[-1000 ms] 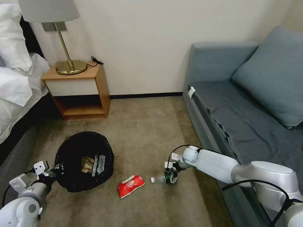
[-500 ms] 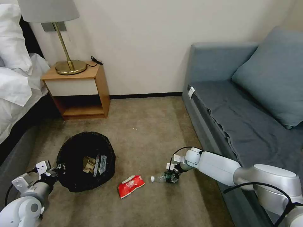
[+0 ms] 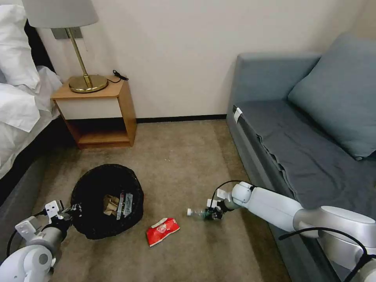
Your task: Pick up the trash bin, then pick up the garbage on the floor and place it into the trash bin.
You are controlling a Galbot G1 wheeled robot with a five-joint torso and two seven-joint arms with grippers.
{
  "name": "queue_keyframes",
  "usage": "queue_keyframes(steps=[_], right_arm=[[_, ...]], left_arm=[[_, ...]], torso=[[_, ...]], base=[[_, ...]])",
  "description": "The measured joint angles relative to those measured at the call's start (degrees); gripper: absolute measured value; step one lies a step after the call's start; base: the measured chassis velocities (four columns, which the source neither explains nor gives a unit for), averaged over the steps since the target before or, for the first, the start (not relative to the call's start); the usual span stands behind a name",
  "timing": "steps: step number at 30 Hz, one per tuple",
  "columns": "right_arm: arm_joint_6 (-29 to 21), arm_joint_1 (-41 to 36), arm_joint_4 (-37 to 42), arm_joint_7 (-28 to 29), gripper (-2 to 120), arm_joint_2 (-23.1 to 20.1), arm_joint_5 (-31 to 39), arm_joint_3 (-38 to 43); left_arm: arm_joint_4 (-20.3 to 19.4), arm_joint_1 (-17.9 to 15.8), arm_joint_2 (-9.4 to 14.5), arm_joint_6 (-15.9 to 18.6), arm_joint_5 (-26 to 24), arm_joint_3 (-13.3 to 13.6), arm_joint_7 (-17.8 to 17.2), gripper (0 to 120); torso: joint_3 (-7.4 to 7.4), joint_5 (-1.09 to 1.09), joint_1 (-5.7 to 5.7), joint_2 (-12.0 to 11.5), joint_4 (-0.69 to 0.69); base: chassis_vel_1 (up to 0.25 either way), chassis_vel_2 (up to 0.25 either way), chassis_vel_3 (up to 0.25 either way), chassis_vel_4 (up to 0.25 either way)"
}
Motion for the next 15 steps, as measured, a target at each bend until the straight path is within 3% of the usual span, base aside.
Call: queue_keyframes(steps=[3,7,10,11,15], right_arm=[[-0.2,0.0,0.6,0.4,19,-0.7,0.1,3.0],[-1.9,1.7,8.5,2.3,19,-4.5,5.0,10.7],[-4.0,4.5,22.1,7.2,19,-7.2,12.6,16.6],[-4.0,4.5,22.1,7.2,19,-7.2,12.6,16.6],[-5.0,6.7,35.6,16.6,19,-6.6,22.3,18.9]], left_arm=[[0.0,0.0,0.3,0.0,0.0,0.3,0.0,2],[0.4,0.0,1.2,0.0,0.0,1.2,0.0,2],[0.8,-0.2,1.7,0.0,0.0,2.4,0.1,2],[0.8,-0.2,1.7,0.0,0.0,2.4,0.1,2],[0.8,-0.3,2.0,-0.2,0.0,3.8,0.2,2]], torso=[[0.0,0.0,0.0,0.0,0.0],[0.0,-0.01,0.0,0.0,-0.01],[-0.01,-0.02,0.0,0.0,0.0],[-0.01,-0.02,0.0,0.0,0.0],[-0.01,-0.02,0.0,0.0,0.0]], base=[[0.0,0.0,0.0,0.0],[0.0,0.0,0.0,0.0],[0.0,0.0,0.0,0.0],[0.0,0.0,0.0,0.0],[0.0,0.0,0.0,0.0]])
